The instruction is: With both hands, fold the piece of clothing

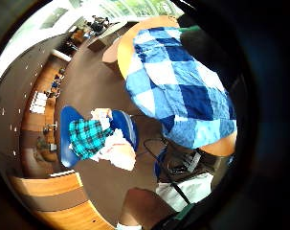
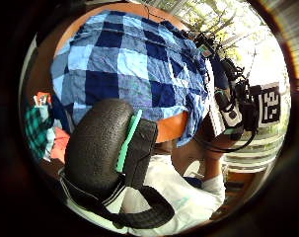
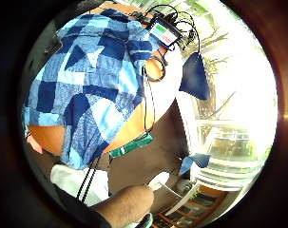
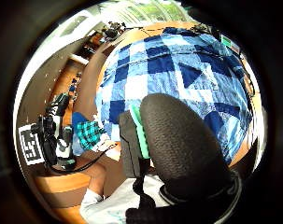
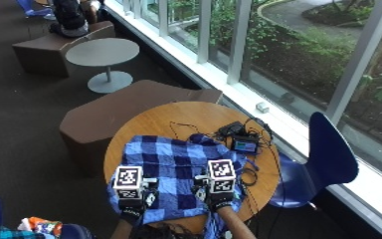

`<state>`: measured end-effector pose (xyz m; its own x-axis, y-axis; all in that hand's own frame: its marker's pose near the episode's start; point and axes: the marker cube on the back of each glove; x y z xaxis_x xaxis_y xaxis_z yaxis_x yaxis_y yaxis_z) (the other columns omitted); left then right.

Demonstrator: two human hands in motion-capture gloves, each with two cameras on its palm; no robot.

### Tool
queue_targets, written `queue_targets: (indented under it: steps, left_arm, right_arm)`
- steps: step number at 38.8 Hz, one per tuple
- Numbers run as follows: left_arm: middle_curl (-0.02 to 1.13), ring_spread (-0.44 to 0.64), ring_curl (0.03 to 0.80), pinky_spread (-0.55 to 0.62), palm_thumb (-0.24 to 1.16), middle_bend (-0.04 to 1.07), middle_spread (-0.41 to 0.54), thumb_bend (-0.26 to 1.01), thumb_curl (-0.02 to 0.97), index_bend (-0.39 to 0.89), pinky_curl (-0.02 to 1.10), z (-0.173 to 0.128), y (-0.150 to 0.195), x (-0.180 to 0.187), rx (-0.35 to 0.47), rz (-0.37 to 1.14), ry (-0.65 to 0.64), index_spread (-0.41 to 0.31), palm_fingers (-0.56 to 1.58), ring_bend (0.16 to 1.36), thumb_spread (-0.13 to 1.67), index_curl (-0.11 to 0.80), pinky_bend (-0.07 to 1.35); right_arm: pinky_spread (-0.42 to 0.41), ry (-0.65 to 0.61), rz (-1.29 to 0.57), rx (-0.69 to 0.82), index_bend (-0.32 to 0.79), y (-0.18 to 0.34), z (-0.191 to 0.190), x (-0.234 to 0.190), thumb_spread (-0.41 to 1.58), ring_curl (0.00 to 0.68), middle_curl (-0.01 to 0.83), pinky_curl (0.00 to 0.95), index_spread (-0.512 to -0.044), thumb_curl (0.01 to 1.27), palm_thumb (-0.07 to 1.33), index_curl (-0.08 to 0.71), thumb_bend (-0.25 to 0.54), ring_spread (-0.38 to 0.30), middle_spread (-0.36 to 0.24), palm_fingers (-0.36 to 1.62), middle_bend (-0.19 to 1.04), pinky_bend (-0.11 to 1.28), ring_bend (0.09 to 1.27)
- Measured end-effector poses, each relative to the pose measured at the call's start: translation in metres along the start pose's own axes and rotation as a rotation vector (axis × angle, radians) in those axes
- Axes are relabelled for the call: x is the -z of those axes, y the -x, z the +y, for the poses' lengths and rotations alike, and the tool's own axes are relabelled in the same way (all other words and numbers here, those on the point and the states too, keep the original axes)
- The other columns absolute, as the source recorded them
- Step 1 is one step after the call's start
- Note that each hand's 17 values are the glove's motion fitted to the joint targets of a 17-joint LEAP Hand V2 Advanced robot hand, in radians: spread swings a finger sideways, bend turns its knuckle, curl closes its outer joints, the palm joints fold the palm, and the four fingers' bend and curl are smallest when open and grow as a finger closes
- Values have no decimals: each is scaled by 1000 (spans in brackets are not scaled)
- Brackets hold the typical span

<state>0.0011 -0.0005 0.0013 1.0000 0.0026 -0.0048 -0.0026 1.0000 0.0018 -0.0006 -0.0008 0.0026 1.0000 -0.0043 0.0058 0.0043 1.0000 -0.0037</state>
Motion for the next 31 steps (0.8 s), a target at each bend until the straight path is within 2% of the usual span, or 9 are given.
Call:
queue_targets:
  steps: [1, 5, 12, 18, 25, 29, 31]
  left_arm:
    - [65, 64, 92, 105, 73, 239, -2, 40, 23, 106, 70, 0, 0, 0, -1, 2, 0, -49, 551, 457, 431, 29, 394]
    - [146, 94, 173, 159, 80, 240, 1, 34, 49, 109, 146, 3, -4, 2, -6, 11, 5, -71, 504, 506, 687, 65, 444]
    - [214, 121, 225, 211, 81, 233, 3, 12, 94, 123, 194, 5, -7, -7, -15, 3, 16, -90, 454, 541, 941, 109, 472]
    - [252, 130, 244, 234, 81, 234, 4, -8, 127, 122, 216, 16, -8, -14, -24, 14, 41, -96, 432, 552, 1048, 140, 486]
    - [286, 136, 261, 246, 73, 224, 7, -17, 159, 126, 236, 38, -4, -39, -35, -11, 137, -100, 413, 563, 1106, 171, 499]
    - [303, 138, 268, 250, 75, 224, 12, -17, 176, 119, 246, 50, 0, -64, -43, -24, 236, -101, 403, 569, 1114, 182, 505]
    - [309, 145, 274, 258, 82, 217, 14, -17, 188, 116, 251, 54, 5, -81, -44, -36, 296, -98, 387, 579, 1099, 185, 508]
  right_arm:
    - [115, 1, -1, 0, 210, 0, 0, -1, 449, 28, 49, 80, -194, 42, 190, 57, 121, 43, -17, 288, 208, 367, 212]
    - [168, 7, -2, 4, 193, 1, 1, -4, 728, 69, 94, 141, -276, 72, 213, 120, 128, 65, -24, 264, 199, 391, 214]
    - [214, 20, 9, 23, 174, 2, 7, -6, 1009, 108, 152, 193, -342, 118, 223, 179, 111, 87, -31, 238, 194, 398, 209]
    - [231, 49, 10, 49, 170, 0, 19, -14, 1130, 132, 188, 220, -365, 149, 227, 212, 88, 96, -33, 224, 190, 398, 208]
    - [236, 117, -10, 63, 151, -14, 37, -49, 1195, 156, 220, 252, -377, 183, 238, 233, 60, 101, -34, 212, 188, 416, 215]
    - [229, 177, -29, 43, 118, -25, 47, -75, 1192, 177, 230, 275, -368, 206, 261, 227, 48, 103, -35, 219, 178, 469, 249]
    - [194, 224, -45, 31, 79, -32, 52, -87, 1181, 195, 228, 295, -351, 223, 299, 210, 54, 89, -29, 282, 161, 544, 313]
